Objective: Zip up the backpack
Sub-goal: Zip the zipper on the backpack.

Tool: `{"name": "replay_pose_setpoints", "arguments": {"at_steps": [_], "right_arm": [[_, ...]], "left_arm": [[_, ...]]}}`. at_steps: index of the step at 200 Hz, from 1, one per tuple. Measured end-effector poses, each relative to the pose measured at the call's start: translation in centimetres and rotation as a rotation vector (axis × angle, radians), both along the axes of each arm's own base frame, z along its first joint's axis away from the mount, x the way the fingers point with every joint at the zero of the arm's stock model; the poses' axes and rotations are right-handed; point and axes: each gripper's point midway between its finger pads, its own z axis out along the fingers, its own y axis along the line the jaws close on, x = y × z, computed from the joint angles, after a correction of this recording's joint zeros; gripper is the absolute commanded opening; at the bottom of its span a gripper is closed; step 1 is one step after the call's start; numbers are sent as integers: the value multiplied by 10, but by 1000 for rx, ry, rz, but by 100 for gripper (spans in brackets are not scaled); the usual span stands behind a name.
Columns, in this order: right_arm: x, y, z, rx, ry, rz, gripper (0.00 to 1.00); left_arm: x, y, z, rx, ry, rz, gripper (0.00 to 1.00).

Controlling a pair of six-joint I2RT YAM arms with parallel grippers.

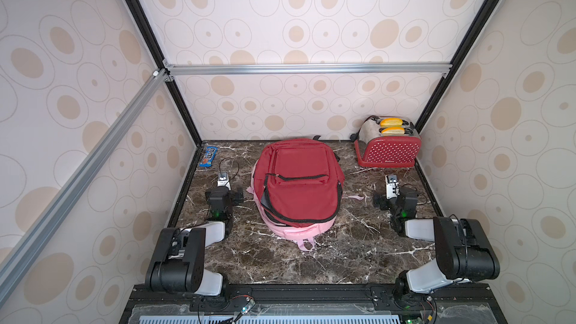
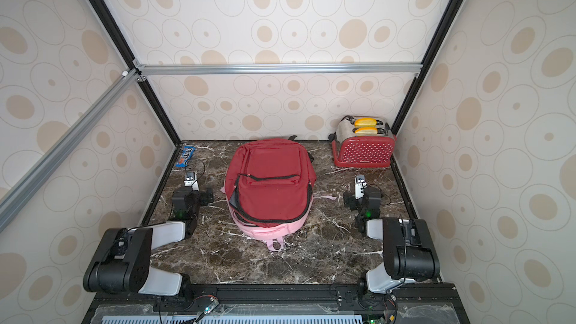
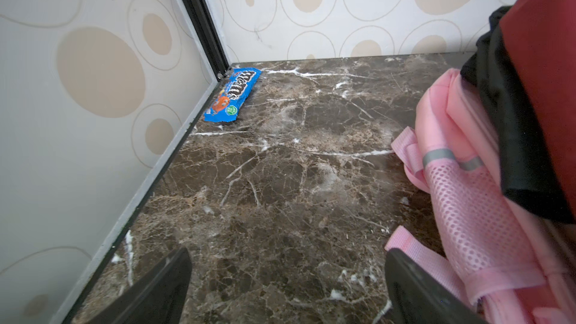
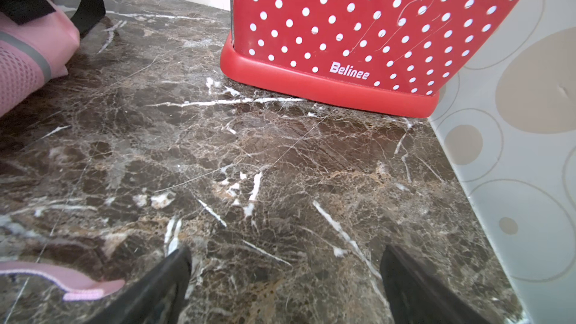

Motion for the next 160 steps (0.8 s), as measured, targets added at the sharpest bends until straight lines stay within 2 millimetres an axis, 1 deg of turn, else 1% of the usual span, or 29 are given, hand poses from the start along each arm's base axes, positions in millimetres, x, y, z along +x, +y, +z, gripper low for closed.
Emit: {"name": "replay_pose_setpoints", "arguments": {"at_steps": [11,29,42,62,72,82,99,117,132,145,160], "right_arm": [[-2,1,7,0,-4,7,100],[-5,2,27,9,-6,6,100],[-2,2,50,33,-3,-5,100],[6,4,99,79,-26,-40,100],[6,8,121,116,-43,-47,100],[4,12,137,154,-34,-54,100],[0,13,156,230,23,-102,100],[-6,10,169,312,70,-173,100],[-14,7,166,376,129,-223,100],[-23,5,158,419,181,-261,100],[-30,10,152,450,214,-241,100]], "left_arm": [[1,0,15,3,-22,7,99],[3,-2,49,-18,-93,5,99],[5,-5,76,-47,-147,2,99],[13,-11,120,-110,-211,0,99],[15,-13,137,-167,-222,18,99],[16,-14,153,-228,-224,37,99],[18,-19,177,-324,-222,44,99],[17,-25,189,-390,-166,41,99],[19,-28,191,-430,-97,50,99],[21,-28,186,-465,-32,89,99],[23,-28,170,-491,40,125,99]]}}
